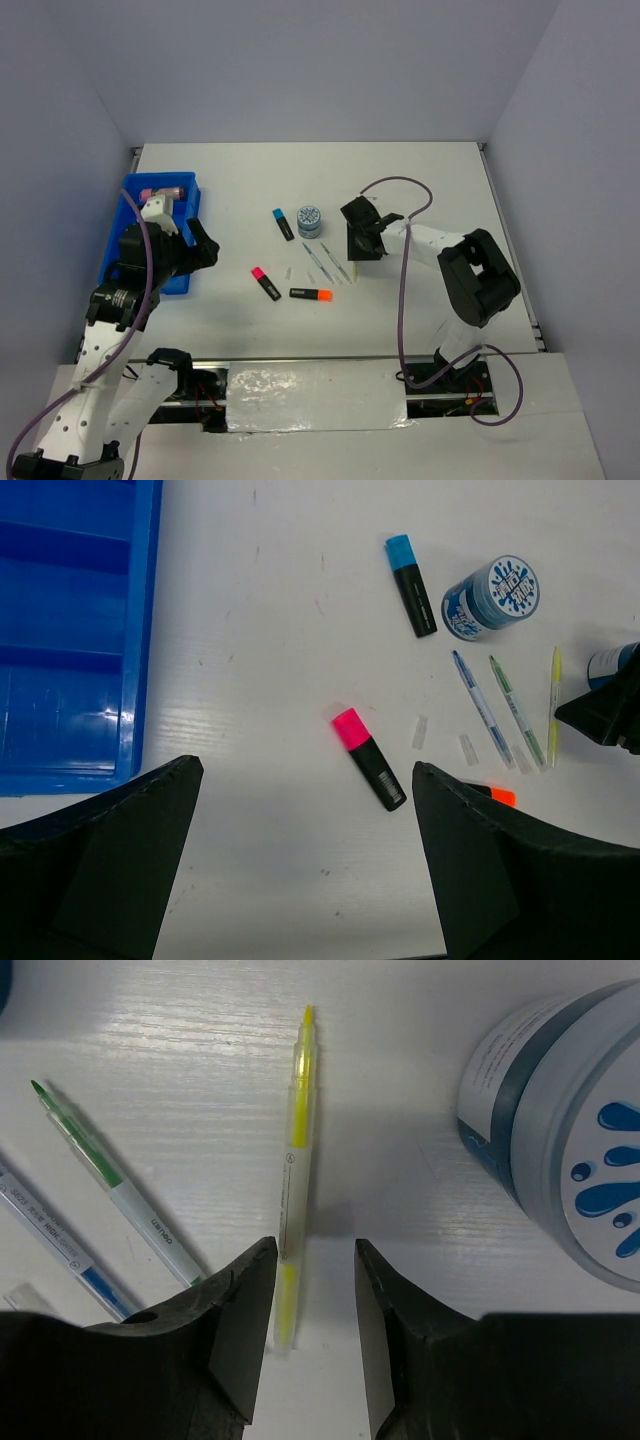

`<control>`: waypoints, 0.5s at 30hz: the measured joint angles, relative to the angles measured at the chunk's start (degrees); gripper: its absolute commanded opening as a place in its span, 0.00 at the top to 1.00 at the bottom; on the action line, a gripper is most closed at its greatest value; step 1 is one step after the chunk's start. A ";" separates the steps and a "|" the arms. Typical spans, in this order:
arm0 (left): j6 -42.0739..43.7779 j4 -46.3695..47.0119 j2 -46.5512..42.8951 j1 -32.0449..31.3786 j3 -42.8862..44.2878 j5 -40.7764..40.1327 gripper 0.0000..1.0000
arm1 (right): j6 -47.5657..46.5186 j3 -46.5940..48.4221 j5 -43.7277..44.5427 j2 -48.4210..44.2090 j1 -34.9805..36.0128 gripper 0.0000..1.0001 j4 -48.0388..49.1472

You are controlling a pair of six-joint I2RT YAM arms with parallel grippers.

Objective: Sort the stationery into containers
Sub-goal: Pick up the pen from the center of the board.

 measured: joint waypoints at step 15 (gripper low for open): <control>0.00 0.00 0.46 -0.70 0.00 -0.02 0.01 | -0.17 0.52 -1.05 2.49 -0.15 0.77 1.20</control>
